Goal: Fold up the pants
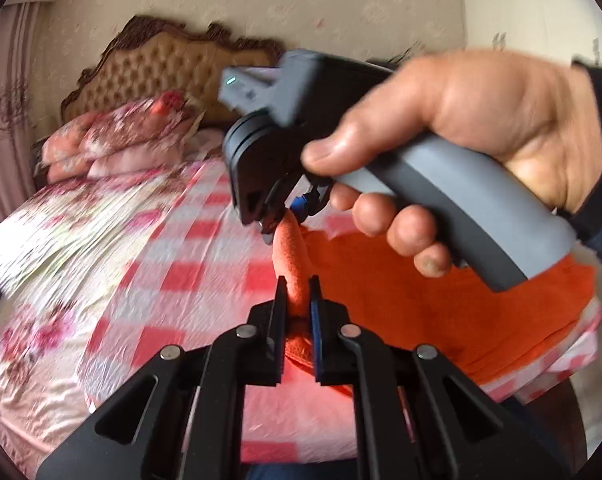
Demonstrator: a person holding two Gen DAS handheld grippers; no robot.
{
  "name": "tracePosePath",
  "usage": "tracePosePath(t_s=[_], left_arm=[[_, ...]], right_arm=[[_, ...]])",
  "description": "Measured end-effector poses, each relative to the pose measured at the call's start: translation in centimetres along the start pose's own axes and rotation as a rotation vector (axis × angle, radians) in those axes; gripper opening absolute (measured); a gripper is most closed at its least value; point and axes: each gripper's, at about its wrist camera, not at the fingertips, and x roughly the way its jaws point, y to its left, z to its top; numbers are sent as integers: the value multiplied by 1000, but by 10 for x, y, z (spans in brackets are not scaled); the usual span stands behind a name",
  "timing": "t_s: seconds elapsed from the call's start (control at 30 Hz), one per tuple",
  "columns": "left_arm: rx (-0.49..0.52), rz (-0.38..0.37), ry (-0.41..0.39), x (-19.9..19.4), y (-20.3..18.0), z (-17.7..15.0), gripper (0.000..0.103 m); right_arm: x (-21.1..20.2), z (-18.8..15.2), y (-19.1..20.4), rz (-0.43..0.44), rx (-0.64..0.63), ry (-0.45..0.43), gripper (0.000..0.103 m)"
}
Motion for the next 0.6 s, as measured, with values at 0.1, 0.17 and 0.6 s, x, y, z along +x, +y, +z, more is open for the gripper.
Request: tracePosePath(t_s=[0.1,0.17,0.6], left_arm=[[22,-67,-81,-20,-23,31,9],[61,-101,-132,-32,-49,50,9],[513,-306,-146,-14,-314,-2,9]], right_arm=[[-52,-7,-42,97,85,-87,14],[-88,-18,-75,152,145,-150,14],[-115,-210,-307,228,521,-284,14]])
